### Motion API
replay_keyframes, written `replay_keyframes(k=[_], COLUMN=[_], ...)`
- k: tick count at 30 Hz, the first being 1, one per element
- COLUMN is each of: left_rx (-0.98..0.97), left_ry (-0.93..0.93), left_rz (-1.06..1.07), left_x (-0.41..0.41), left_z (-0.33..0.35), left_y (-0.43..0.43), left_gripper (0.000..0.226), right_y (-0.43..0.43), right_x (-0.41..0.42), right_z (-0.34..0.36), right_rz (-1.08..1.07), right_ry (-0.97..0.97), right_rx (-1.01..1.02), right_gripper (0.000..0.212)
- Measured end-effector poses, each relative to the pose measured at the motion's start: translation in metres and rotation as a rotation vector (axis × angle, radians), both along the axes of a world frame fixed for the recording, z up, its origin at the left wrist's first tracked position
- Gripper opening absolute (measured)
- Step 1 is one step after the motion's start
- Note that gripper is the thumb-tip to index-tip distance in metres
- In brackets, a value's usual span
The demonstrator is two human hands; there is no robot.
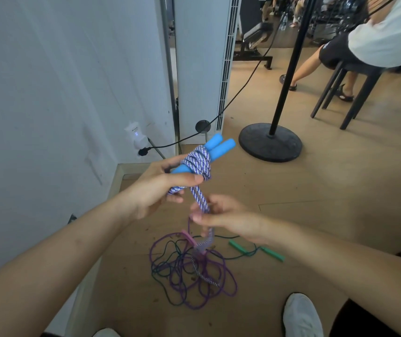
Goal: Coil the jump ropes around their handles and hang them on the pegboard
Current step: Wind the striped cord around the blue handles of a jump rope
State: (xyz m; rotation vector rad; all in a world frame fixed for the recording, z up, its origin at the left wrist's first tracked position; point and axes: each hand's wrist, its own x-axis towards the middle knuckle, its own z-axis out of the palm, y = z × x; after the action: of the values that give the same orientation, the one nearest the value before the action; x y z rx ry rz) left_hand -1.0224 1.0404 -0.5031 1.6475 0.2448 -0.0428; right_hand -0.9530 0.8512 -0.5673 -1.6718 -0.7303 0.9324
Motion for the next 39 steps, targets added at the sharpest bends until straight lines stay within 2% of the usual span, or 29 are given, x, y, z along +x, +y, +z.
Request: replay_keyframes(k=[2, 4, 7, 10, 13, 16, 19, 20, 24, 26, 28, 31, 34, 37, 39], left_rx=[0.074, 0.160, 0.310, 0.561, 0.770, 0.928, 1.150, 1.153, 1.132, 1.092, 1.041, 0.979, 0.850, 0.684, 0.626], left_ry=[0.017, 0.041, 0.075, 0.050, -0.003, 0.032, 0.044, 0.035, -0.025, -0.072, -0.145, -0.246, -0.310, -0.312, -0.302], left_rz=[0.048, 0.128, 0.199, 0.194, 0.121, 0.013, -0.076, -0.117, -0.262, -0.323, -0.390, -0.473, -0.474, -0.432, -0.376], left_x=[0.000, 0.001, 0.000, 0.000, 0.001, 0.003, 0.001, 0.000, -0.002, -0.004, -0.008, -0.012, -0.019, -0.024, -0.025], left_z=[0.000, -0.003, -0.013, -0.022, -0.032, -0.046, -0.061, -0.063, -0.070, -0.067, -0.060, -0.049, -0.038, -0.031, -0.032], left_y=[0.010, 0.024, 0.043, 0.048, 0.048, 0.053, 0.056, 0.054, 0.042, 0.034, 0.024, 0.004, -0.015, -0.026, -0.026], left_gripper=[0.052, 0.055, 0.062, 0.057, 0.057, 0.061, 0.029, 0.026, 0.037, 0.033, 0.039, 0.038, 0.044, 0.035, 0.037], right_y=[-0.002, -0.005, -0.009, -0.016, -0.027, -0.037, -0.046, -0.049, -0.050, -0.049, -0.048, -0.046, -0.044, -0.042, -0.041], right_x=[0.001, 0.002, 0.002, 0.002, 0.011, 0.023, 0.032, 0.035, 0.048, 0.058, 0.070, 0.081, 0.086, 0.085, 0.082], right_z=[-0.005, -0.009, -0.003, 0.008, 0.031, 0.057, 0.073, 0.078, 0.076, 0.067, 0.061, 0.060, 0.058, 0.054, 0.052], right_rz=[-0.018, -0.026, -0.005, 0.065, 0.132, 0.188, 0.159, 0.142, 0.122, 0.080, 0.039, -0.008, -0.020, -0.004, -0.003], right_ry=[-0.211, -0.424, -0.596, -0.769, -0.881, -0.932, -0.889, -0.868, -0.821, -0.800, -0.782, -0.658, -0.540, -0.514, -0.495], right_rx=[-0.049, -0.105, -0.123, -0.198, -0.276, -0.316, -0.259, -0.226, -0.183, -0.156, -0.142, -0.121, -0.114, -0.123, -0.117], right_gripper=[0.019, 0.026, 0.027, 0.029, 0.026, 0.026, 0.024, 0.023, 0.019, 0.020, 0.019, 0.017, 0.019, 0.019, 0.019])
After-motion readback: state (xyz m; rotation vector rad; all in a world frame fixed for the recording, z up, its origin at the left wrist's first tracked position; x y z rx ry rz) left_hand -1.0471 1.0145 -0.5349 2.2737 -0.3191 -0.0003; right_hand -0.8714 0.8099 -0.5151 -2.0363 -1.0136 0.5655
